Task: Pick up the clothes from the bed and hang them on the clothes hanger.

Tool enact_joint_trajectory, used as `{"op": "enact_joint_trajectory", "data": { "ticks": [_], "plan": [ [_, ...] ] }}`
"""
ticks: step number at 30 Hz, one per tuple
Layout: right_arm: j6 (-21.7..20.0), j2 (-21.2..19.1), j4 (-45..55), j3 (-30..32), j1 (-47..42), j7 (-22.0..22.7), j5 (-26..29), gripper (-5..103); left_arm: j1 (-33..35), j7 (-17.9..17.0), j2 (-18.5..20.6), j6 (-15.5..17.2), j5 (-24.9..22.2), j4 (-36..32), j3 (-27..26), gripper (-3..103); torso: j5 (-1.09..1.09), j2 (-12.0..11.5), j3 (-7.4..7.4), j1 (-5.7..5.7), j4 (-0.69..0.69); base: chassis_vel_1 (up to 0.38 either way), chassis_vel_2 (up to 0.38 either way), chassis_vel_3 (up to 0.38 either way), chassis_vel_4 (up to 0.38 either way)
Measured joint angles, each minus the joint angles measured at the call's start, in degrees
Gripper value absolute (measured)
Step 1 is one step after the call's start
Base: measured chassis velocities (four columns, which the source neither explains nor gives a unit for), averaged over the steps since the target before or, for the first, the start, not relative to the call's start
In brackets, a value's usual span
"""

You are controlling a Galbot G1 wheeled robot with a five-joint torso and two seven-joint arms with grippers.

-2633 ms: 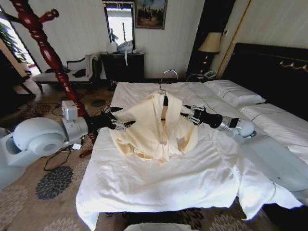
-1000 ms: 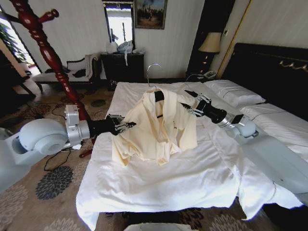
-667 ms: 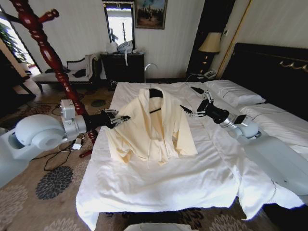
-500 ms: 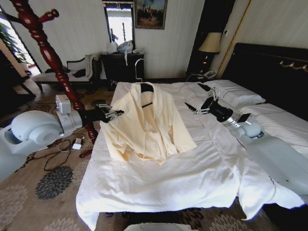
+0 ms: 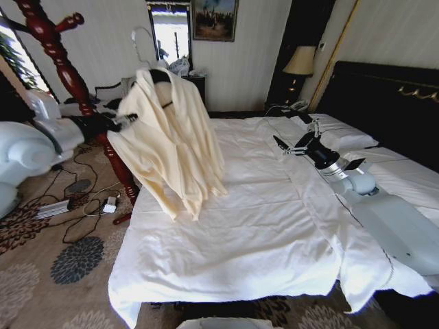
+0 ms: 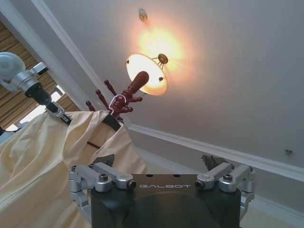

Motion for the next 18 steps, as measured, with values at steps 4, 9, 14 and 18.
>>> {"op": "enact_joint_trajectory", "data": {
  "ticks": [4, 9, 14, 18],
  "plan": [
    [-0.01, 0.63, 0.0, -0.24, 0.12, -0.01, -0.31, 100, -10.07, 0.23, -4.44, 0.8, 0.44, 8.93, 5.69, 22, 0.01, 0.0, 0.0, 0.0, 0.0, 0.0, 0.0, 0.0, 0.0],
    [-0.03, 0.85, 0.03, -0.13, -0.32, -0.07, -0.74, 100, -21.03, 0.44, -9.68, 0.62, 1.17, 17.14, 15.88, 22, 0.02, 0.0, 0.01, 0.01, -0.04, 0.0, 0.0, 0.0, 0.0],
    [0.42, 0.84, -0.19, 0.74, -1.26, -0.36, -1.39, 100, -27.99, -1.46, -14.4, 1.16, 1.15, 24.41, 21.19, 22, 0.04, -0.01, 0.01, 0.01, -0.02, 0.0, 0.0, 0.0, 0.0],
    [1.23, 0.63, -0.97, 1.33, -1.78, -1.13, -1.49, 100, -31.24, -4.31, -17.84, 2.36, 1.47, 29.47, 23.03, 22, 0.02, 0.0, 0.0, 0.0, -0.02, 0.0, 0.0, 0.0, 0.0]
  ]
}}
